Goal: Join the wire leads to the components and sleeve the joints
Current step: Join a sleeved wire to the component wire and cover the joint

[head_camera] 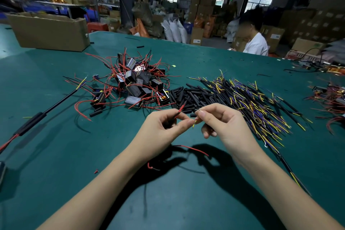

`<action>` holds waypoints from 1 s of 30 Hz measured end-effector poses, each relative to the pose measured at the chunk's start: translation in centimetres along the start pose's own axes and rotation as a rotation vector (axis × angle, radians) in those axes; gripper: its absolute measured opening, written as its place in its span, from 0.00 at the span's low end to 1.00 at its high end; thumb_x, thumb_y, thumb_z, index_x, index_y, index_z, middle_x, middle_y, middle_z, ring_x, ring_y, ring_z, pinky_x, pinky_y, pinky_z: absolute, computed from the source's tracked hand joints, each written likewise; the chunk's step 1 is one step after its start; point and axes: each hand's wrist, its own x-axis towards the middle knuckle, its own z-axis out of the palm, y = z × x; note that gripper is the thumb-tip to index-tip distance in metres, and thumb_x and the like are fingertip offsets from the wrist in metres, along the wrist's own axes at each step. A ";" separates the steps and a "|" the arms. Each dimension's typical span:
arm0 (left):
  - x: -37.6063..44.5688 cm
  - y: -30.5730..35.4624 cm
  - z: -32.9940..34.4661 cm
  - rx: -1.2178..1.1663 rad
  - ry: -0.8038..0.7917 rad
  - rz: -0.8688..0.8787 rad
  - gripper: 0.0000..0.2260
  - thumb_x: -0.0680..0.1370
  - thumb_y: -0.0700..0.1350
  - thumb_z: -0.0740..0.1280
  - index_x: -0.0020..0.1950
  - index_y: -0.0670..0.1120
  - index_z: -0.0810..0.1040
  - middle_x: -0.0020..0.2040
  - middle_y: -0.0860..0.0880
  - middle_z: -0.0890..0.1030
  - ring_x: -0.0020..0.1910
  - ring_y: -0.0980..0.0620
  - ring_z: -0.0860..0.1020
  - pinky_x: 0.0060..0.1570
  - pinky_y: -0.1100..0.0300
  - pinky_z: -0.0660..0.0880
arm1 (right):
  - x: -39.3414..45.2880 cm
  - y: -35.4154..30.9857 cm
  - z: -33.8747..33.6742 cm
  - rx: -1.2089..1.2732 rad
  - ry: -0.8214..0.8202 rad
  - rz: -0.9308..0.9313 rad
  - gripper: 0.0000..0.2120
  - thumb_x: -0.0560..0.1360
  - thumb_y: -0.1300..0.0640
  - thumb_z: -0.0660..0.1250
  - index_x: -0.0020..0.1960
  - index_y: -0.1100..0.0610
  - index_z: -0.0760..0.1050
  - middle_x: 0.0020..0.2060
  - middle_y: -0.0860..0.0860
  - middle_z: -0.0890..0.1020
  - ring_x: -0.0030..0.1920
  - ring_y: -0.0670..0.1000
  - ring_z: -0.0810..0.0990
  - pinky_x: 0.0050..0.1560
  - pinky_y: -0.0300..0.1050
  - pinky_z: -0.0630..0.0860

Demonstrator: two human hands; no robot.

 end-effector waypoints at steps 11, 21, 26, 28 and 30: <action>0.0 -0.2 0.2 -0.005 0.057 0.035 0.02 0.78 0.46 0.63 0.49 0.50 0.74 0.39 0.54 0.78 0.38 0.51 0.76 0.41 0.61 0.74 | 0.0 -0.4 -0.6 -0.132 -0.053 -0.084 0.06 0.76 0.66 0.67 0.42 0.59 0.79 0.32 0.52 0.82 0.25 0.47 0.71 0.31 0.36 0.71; 0.1 0.6 0.4 0.225 0.188 0.277 0.06 0.74 0.39 0.70 0.49 0.41 0.83 0.39 0.48 0.78 0.39 0.53 0.76 0.43 0.66 0.69 | 0.0 -0.3 0.1 -0.157 -0.022 -0.079 0.08 0.75 0.64 0.69 0.40 0.53 0.81 0.31 0.49 0.82 0.27 0.43 0.72 0.33 0.35 0.72; 0.0 0.9 0.6 0.156 0.220 0.215 0.03 0.75 0.39 0.70 0.45 0.42 0.83 0.41 0.49 0.82 0.41 0.55 0.78 0.43 0.66 0.71 | -0.2 -0.6 0.2 -0.193 -0.043 -0.107 0.09 0.74 0.64 0.69 0.40 0.53 0.81 0.30 0.47 0.82 0.28 0.38 0.75 0.32 0.32 0.71; 0.0 0.9 0.7 0.142 0.239 0.174 0.03 0.75 0.40 0.70 0.43 0.44 0.83 0.39 0.51 0.82 0.39 0.56 0.78 0.42 0.62 0.73 | -0.2 -0.6 0.3 -0.201 -0.034 -0.109 0.08 0.74 0.64 0.70 0.40 0.53 0.81 0.30 0.47 0.82 0.29 0.38 0.76 0.32 0.31 0.72; 0.0 1.0 0.7 0.116 0.249 0.133 0.04 0.75 0.40 0.70 0.41 0.46 0.82 0.38 0.53 0.82 0.37 0.59 0.77 0.40 0.62 0.73 | -0.2 -0.7 0.4 -0.201 -0.024 -0.107 0.08 0.74 0.64 0.70 0.40 0.53 0.81 0.31 0.47 0.82 0.29 0.39 0.76 0.32 0.31 0.72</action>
